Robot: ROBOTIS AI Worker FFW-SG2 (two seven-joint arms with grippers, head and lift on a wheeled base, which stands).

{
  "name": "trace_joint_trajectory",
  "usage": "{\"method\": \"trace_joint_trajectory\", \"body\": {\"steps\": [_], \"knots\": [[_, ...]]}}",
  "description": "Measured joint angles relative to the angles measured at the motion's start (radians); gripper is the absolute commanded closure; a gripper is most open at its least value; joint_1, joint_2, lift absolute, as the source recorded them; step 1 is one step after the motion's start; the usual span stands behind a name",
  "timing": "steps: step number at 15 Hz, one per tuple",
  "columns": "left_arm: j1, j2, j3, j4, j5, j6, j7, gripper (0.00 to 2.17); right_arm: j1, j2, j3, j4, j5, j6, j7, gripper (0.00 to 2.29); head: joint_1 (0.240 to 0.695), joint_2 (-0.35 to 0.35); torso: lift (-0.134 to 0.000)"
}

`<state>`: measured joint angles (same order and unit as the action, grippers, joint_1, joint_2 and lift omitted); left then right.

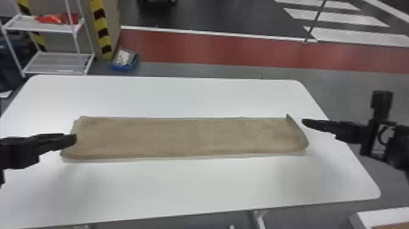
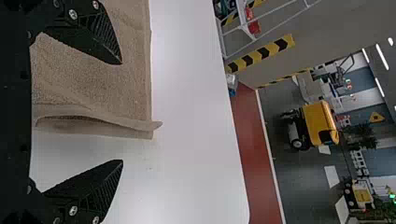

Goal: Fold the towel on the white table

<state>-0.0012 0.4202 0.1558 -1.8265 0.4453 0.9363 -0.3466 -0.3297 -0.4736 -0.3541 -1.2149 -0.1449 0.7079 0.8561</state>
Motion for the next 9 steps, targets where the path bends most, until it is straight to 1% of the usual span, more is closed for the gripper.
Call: {"method": "trace_joint_trajectory", "body": {"steps": [1,2,5,6,8,9], "knots": [[0.006,0.001,0.020,-0.015,0.001,0.006,-0.033,0.01,-0.006,0.001,0.002,0.000,0.000,-0.001,0.016,0.15,0.695,-0.151,-0.120],[0.011,0.001,0.040,-0.026,0.003,0.010,-0.042,0.02,-0.009,0.002,0.002,0.000,0.002,-0.004,0.026,0.15,0.695,-0.146,-0.120],[-0.003,-0.004,0.056,-0.029,-0.006,0.011,-0.006,0.03,-0.019,0.003,0.003,0.008,0.007,-0.013,0.035,0.16,0.695,-0.123,-0.120],[-0.023,-0.005,0.043,-0.021,-0.014,0.011,0.008,0.03,-0.027,0.003,0.003,0.016,0.009,-0.014,0.039,0.20,0.695,-0.122,-0.120],[-0.074,-0.006,0.000,0.011,-0.033,0.011,0.038,0.16,-0.046,0.003,0.010,0.028,0.015,-0.010,0.046,0.32,0.695,-0.123,-0.120],[-0.108,-0.007,-0.033,0.037,-0.041,0.011,0.055,0.17,-0.055,0.003,0.019,0.030,0.022,-0.004,0.046,0.32,0.695,-0.124,-0.120]]}}
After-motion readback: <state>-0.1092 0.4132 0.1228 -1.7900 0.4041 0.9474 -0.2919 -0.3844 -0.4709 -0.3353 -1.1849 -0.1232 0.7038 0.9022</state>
